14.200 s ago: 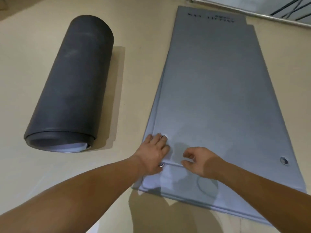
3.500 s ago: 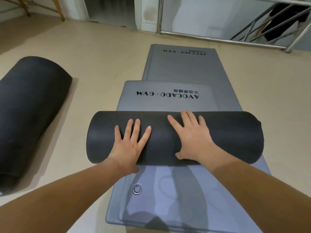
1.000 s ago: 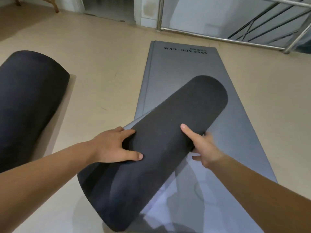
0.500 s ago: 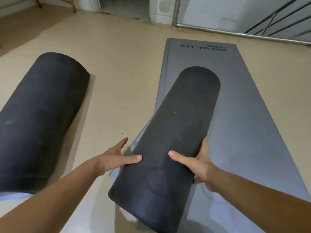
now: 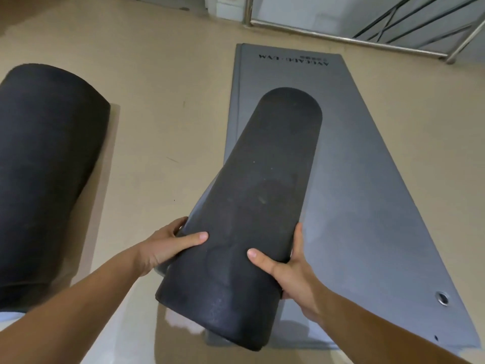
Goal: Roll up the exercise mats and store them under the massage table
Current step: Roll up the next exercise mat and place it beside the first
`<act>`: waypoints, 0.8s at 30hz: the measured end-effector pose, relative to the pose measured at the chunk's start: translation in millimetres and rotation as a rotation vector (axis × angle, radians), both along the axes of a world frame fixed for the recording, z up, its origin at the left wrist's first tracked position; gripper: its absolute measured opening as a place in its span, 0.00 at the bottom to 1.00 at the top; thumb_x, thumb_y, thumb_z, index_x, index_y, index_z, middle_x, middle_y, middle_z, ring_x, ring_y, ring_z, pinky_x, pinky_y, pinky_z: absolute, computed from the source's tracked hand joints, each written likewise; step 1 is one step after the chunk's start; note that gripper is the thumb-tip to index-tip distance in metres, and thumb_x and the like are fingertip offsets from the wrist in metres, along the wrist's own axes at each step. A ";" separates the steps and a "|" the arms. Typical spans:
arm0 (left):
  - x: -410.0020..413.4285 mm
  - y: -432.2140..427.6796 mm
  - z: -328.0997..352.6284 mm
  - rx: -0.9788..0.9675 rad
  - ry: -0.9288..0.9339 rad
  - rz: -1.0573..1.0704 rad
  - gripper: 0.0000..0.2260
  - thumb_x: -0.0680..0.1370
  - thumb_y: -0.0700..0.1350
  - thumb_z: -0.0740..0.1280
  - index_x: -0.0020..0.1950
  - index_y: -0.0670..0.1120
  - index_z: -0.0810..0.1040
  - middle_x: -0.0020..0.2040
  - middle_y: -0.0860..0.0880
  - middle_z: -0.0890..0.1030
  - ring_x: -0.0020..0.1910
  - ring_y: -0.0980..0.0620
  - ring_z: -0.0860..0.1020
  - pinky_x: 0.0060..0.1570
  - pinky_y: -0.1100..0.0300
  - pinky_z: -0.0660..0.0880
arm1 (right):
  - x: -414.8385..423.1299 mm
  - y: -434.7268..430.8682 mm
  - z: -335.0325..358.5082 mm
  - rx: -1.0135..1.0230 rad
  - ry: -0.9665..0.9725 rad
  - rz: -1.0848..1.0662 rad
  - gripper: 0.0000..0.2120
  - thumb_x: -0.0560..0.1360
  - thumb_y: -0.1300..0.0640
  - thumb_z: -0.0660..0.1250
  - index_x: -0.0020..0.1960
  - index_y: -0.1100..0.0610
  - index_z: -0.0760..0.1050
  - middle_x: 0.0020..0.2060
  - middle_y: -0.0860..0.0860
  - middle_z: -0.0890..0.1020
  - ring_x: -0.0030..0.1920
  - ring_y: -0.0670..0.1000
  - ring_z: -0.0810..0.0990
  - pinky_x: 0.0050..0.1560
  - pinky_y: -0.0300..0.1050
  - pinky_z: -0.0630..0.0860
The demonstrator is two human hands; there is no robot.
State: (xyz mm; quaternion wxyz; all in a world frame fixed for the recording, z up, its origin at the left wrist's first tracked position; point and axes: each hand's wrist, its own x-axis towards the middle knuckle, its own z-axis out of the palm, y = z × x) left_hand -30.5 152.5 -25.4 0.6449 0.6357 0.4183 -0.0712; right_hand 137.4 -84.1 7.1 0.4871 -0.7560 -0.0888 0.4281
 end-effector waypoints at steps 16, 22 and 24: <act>-130.0 -17.8 37.1 -0.090 -0.052 0.475 0.36 0.65 0.61 0.85 0.69 0.53 0.77 0.58 0.52 0.88 0.55 0.47 0.87 0.60 0.45 0.82 | -67.4 110.5 5.0 0.022 0.176 0.414 0.73 0.59 0.38 0.88 0.81 0.28 0.35 0.75 0.37 0.71 0.70 0.48 0.77 0.72 0.51 0.75; -167.4 -1.0 36.8 -0.027 -0.058 0.665 0.33 0.66 0.62 0.83 0.67 0.53 0.80 0.55 0.54 0.88 0.52 0.52 0.88 0.52 0.55 0.82 | -101.8 165.7 -2.1 0.091 0.107 0.503 0.70 0.58 0.34 0.87 0.84 0.32 0.41 0.78 0.38 0.70 0.73 0.48 0.75 0.75 0.55 0.73; -173.0 5.9 38.2 0.025 -0.061 0.707 0.36 0.65 0.63 0.83 0.69 0.53 0.78 0.57 0.56 0.87 0.52 0.54 0.87 0.49 0.59 0.82 | -106.9 175.7 -4.2 0.091 0.082 0.520 0.71 0.56 0.32 0.87 0.84 0.32 0.43 0.78 0.39 0.70 0.74 0.49 0.75 0.76 0.58 0.72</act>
